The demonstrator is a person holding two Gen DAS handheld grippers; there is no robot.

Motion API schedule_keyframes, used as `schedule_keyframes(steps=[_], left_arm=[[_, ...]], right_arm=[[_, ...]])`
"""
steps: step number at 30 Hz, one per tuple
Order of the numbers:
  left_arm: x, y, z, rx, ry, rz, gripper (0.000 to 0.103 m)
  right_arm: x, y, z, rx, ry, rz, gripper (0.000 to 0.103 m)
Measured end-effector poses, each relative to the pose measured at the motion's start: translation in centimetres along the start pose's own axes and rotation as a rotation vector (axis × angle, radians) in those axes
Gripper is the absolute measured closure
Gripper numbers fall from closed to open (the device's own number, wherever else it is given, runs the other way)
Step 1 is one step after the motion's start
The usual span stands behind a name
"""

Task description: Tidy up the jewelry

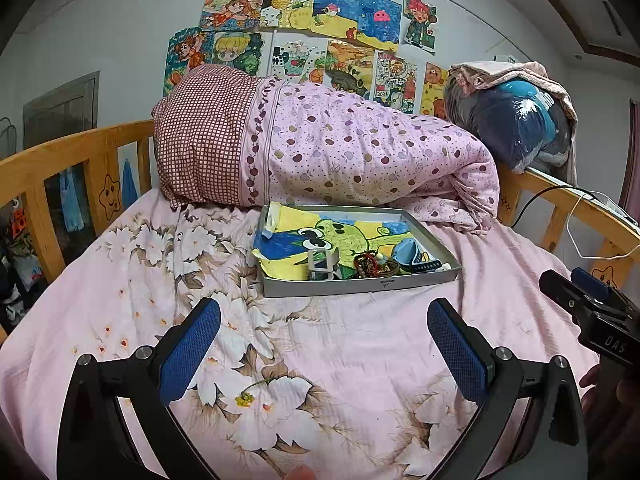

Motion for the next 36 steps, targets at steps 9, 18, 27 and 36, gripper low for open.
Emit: schedule_keyframes(steps=[9, 18, 27, 36], left_arm=[[0.01, -0.02, 0.01, 0.000, 0.001, 0.000, 0.002], [0.01, -0.06, 0.02, 0.000, 0.001, 0.000, 0.002], [0.00, 0.03, 0.12, 0.001, 0.002, 0.002, 0.002], [-0.02, 0.02, 0.12, 0.001, 0.003, 0.002, 0.002]], right_arm=[[0.02, 0.02, -0.04, 0.000, 0.001, 0.000, 0.000], [-0.03, 0.11, 0.00, 0.000, 0.004, 0.000, 0.000], [0.03, 0.34, 0.24, 0.001, 0.006, 0.000, 0.000], [0.14, 0.57, 0.47, 0.002, 0.007, 0.000, 0.000]])
Point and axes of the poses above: each gripper's, at about its wrist camera, not at the fingertips, and x roughly against the way its jaws point, y to its left, z to its underside, the point moved 6 cm from there along -x, roughly the way its jaws point, and after that the axes turned 1 degree about x, right-handed, at the moved point
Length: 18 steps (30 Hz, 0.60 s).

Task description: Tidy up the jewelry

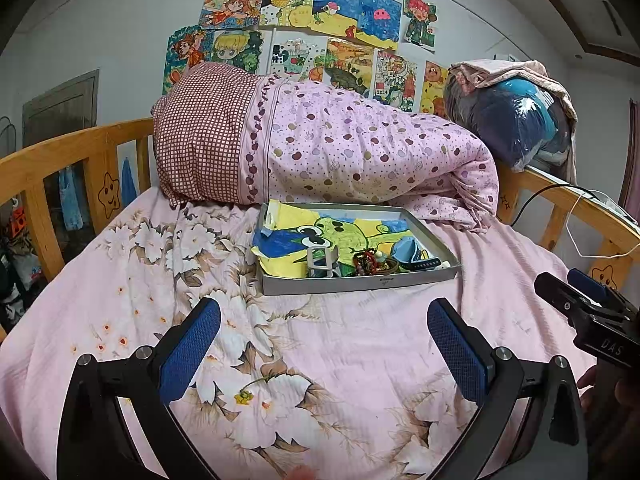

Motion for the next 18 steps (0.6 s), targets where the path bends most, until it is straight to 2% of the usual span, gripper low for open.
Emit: schedule_keyframes(steps=[18], left_arm=[[0.02, -0.02, 0.08, 0.001, 0.001, 0.000, 0.002]], right_arm=[[-0.05, -0.01, -0.12, 0.000, 0.004, 0.000, 0.000]])
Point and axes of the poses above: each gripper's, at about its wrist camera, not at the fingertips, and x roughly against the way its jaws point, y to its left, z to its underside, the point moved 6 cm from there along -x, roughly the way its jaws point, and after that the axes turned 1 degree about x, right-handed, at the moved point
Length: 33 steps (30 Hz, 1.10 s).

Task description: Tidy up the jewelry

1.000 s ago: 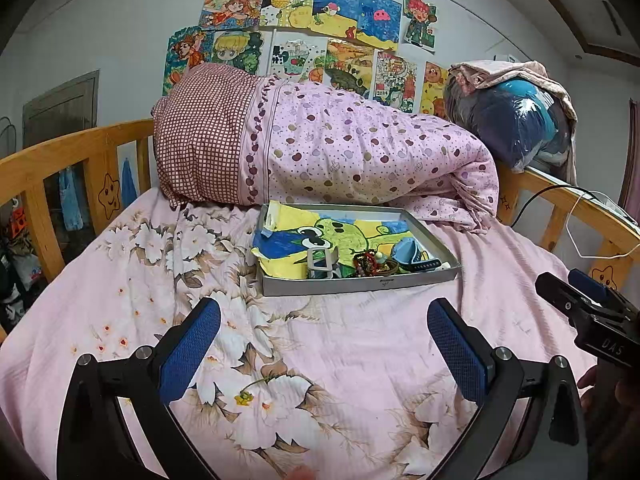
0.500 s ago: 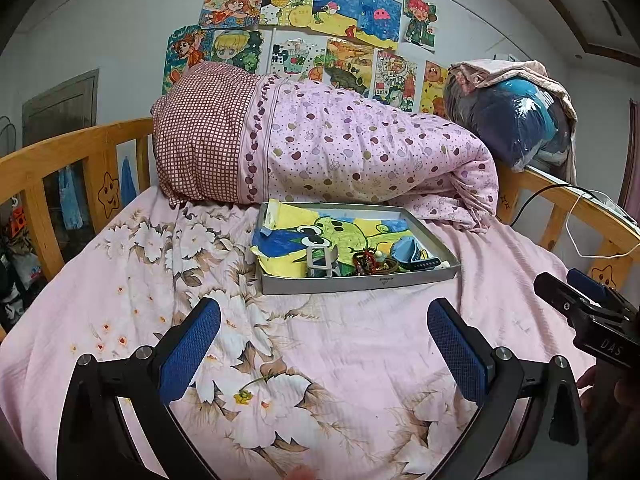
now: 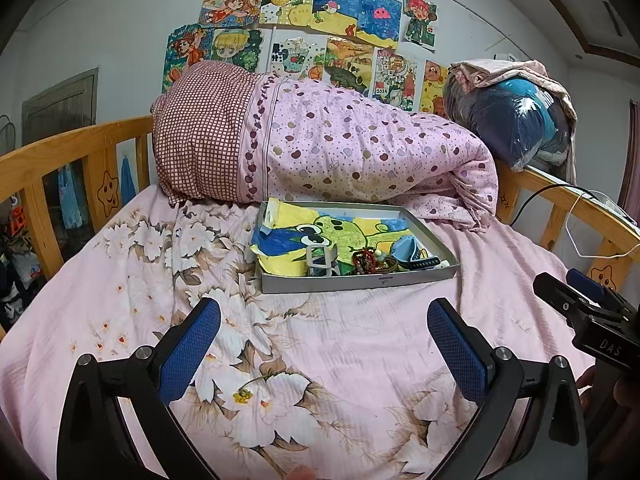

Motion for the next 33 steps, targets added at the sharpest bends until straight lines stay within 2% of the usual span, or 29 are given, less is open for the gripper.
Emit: schedule_keyframes(steps=[33], left_arm=[[-0.01, -0.29, 0.46, 0.001, 0.005, 0.003, 0.002]], right_arm=[[-0.14, 0.06, -0.19, 0.000, 0.006, 0.000, 0.000]])
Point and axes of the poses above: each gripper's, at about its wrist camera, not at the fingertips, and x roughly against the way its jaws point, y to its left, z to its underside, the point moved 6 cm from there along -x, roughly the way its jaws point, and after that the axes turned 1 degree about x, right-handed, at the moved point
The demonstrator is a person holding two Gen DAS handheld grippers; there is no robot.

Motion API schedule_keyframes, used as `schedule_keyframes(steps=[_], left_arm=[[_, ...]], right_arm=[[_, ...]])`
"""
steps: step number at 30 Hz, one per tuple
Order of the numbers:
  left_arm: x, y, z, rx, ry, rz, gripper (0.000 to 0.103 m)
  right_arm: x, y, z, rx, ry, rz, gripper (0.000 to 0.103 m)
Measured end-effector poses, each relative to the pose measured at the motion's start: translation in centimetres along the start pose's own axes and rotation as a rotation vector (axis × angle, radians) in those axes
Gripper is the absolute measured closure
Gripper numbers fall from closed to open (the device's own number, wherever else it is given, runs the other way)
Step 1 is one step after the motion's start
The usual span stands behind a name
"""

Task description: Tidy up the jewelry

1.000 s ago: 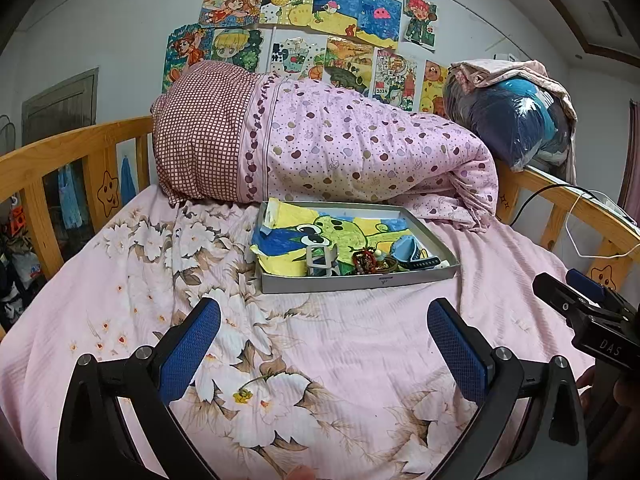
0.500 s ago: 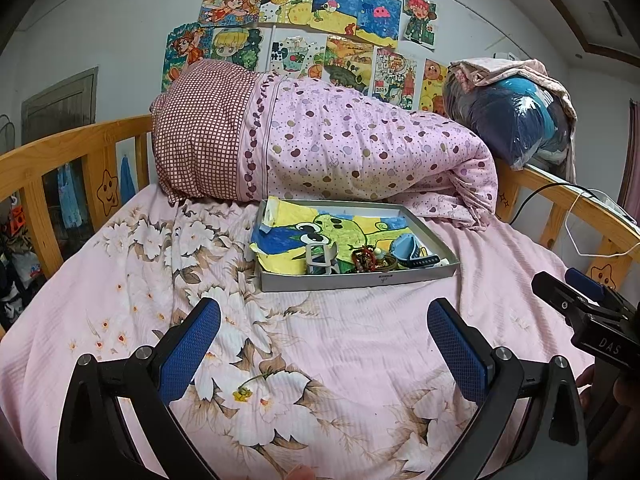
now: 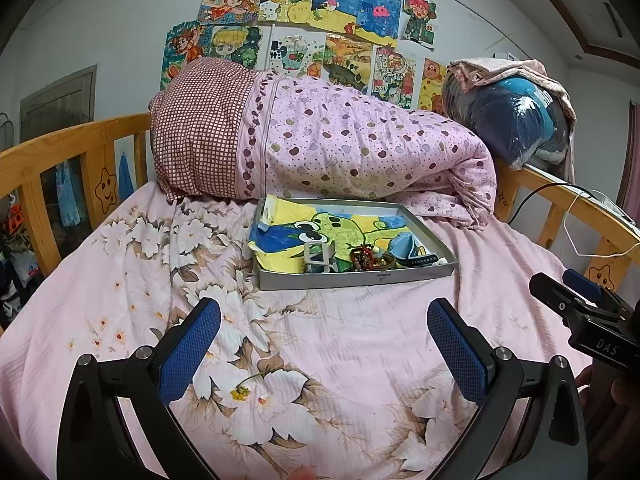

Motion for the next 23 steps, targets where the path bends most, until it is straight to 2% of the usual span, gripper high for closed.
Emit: schedule_keyframes(steps=[17, 23], left_arm=[[0.0, -0.9, 0.8, -0.053, 0.021, -0.022, 0.002], [-0.2, -0.8, 0.8, -0.050, 0.035, -0.026, 0.002]], right_arm=[[0.4, 0.3, 1.2, 0.009, 0.025, 0.007, 0.000], [0.5, 0.2, 1.5, 0.009, 0.065, 0.010, 0.000]])
Point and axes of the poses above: each gripper's, at about its wrist camera, not at the fingertips, and x roughly against the way its jaws point, y to its left, z to its underside, the point moved 6 cm from there along -x, roughly the way its jaws point, and after that the axes turned 1 degree about x, right-handed, at the moved point
